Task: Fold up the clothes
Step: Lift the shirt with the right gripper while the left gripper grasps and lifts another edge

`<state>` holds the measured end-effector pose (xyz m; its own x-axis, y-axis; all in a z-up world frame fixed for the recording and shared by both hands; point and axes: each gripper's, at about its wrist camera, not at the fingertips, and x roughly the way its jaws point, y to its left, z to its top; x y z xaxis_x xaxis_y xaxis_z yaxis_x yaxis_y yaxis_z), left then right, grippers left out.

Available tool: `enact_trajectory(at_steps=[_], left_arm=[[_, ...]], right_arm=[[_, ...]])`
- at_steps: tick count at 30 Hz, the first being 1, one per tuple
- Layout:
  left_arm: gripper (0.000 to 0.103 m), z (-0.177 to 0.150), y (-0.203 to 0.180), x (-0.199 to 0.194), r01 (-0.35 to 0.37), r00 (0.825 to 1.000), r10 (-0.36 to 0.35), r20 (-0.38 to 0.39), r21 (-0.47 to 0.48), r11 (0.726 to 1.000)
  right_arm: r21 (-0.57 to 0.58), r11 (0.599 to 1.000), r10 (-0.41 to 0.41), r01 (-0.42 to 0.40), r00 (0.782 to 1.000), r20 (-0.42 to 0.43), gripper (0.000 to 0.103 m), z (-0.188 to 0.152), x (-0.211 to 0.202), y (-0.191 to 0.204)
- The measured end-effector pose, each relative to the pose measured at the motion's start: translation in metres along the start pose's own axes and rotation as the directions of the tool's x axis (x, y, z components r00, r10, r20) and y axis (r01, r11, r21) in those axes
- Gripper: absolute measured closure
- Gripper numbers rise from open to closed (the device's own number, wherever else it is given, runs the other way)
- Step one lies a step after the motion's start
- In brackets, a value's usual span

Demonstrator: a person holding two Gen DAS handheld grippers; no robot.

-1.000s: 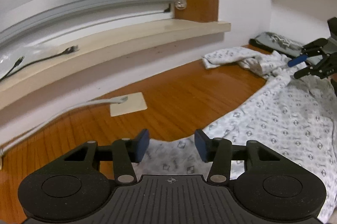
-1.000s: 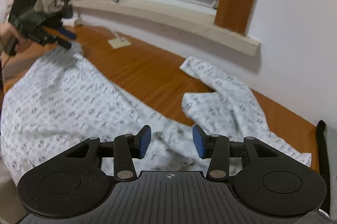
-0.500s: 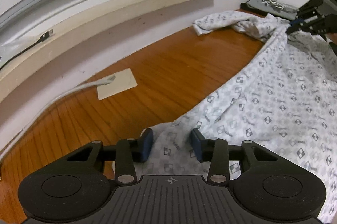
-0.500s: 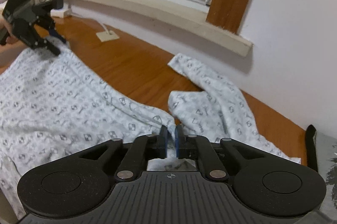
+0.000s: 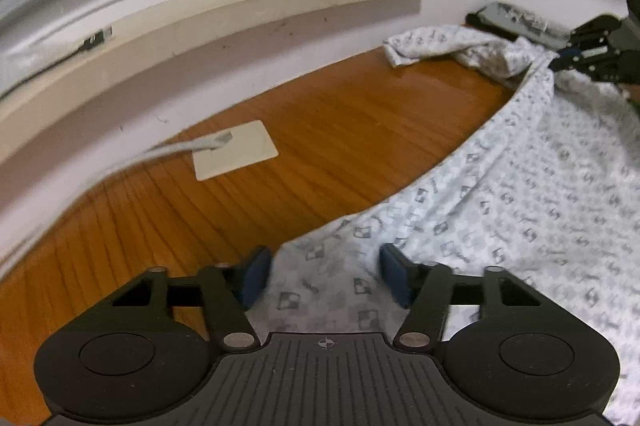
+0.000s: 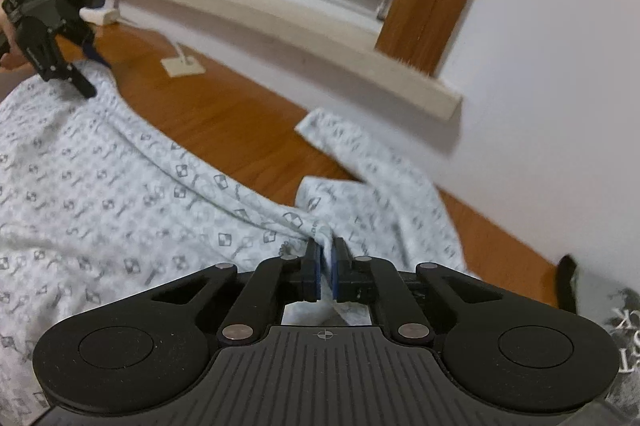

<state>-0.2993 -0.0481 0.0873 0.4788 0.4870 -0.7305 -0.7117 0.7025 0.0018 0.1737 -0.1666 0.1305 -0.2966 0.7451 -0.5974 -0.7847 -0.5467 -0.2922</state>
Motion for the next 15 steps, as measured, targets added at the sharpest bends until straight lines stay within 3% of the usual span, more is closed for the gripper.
enact_trajectory(at_steps=[3,5,8,15], left_arm=[[0.050,-0.002,0.000,-0.003,-0.011,1.000,0.011,0.009,-0.003,1.000],[0.044,-0.001,0.003,-0.007,-0.022,1.000,0.022,0.019,-0.014,1.000],[0.039,0.004,0.016,-0.019,-0.011,0.997,0.017,0.071,-0.089,0.996],[0.040,0.010,0.031,-0.021,-0.059,0.993,0.075,0.087,-0.167,0.984]], right_arm=[[-0.020,1.000,-0.004,0.004,1.000,-0.011,0.098,-0.001,0.004,0.002],[-0.024,1.000,-0.002,0.001,1.000,-0.024,0.098,-0.002,0.007,0.003],[-0.020,1.000,0.005,-0.006,0.999,-0.039,0.098,-0.004,0.011,0.004],[-0.012,1.000,0.018,-0.019,0.998,-0.058,0.098,-0.011,0.017,0.006]])
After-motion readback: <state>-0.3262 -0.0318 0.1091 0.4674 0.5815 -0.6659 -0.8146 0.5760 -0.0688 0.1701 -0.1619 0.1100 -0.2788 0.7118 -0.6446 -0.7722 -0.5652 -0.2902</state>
